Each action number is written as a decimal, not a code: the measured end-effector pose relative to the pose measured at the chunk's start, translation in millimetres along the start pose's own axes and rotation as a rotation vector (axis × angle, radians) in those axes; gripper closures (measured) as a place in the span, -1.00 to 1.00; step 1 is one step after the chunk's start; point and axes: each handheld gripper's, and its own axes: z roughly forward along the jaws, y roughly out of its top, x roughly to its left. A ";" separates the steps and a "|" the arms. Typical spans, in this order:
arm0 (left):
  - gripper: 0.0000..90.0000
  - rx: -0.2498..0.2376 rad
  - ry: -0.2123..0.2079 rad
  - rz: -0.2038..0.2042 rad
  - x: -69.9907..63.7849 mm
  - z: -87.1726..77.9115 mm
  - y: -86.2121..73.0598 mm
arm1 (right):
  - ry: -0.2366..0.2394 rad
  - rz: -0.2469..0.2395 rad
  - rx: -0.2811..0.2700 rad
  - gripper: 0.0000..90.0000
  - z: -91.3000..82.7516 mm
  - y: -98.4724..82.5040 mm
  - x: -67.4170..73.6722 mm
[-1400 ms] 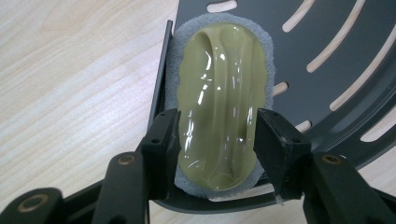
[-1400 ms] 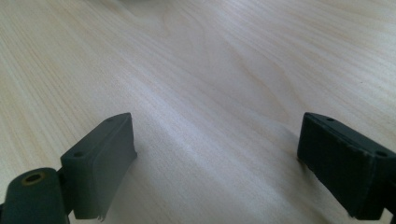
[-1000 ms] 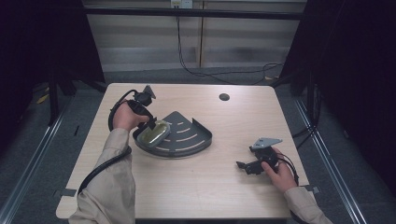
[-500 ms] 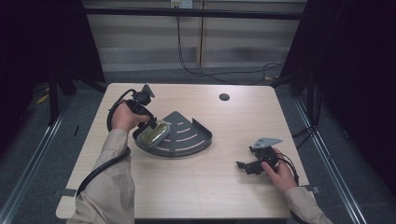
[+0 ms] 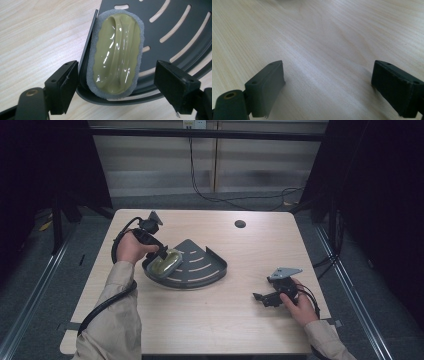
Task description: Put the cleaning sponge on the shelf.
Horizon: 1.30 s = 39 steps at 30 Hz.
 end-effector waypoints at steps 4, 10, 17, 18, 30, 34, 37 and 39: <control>-0.57 -0.007 0.000 -0.002 0.1 -4.5 -3.1 | 0.000 0.002 0.000 -0.76 -0.1 0.0 0.1; -0.57 -0.014 -0.003 -0.001 0.0 -10.7 -8.6 | 0.000 0.001 0.001 -0.77 -0.1 0.0 0.1; -0.58 -0.022 -0.008 -0.004 -0.6 -16.7 -16.0 | -0.001 0.003 0.001 -0.77 -0.1 0.0 0.3; -0.58 -0.022 -0.012 -0.004 -0.5 -17.4 -17.4 | 0.000 0.003 0.001 -0.76 -0.1 0.0 0.2; -0.58 -0.041 -0.021 -0.021 3.9 -22.6 -38.9 | 0.000 0.002 0.001 -0.77 -0.1 0.0 0.2; -0.58 -0.049 -0.025 -0.024 6.5 -23.7 -46.7 | 0.000 0.005 0.003 -0.76 -0.1 0.0 0.5; -0.58 -0.046 -0.033 -0.025 8.3 -22.8 -53.1 | -0.001 0.005 0.002 -0.77 -0.1 -0.1 0.5; -0.58 -0.047 -0.037 -0.026 9.4 -22.2 -57.2 | -0.001 0.005 0.003 -0.77 -0.2 -0.1 0.5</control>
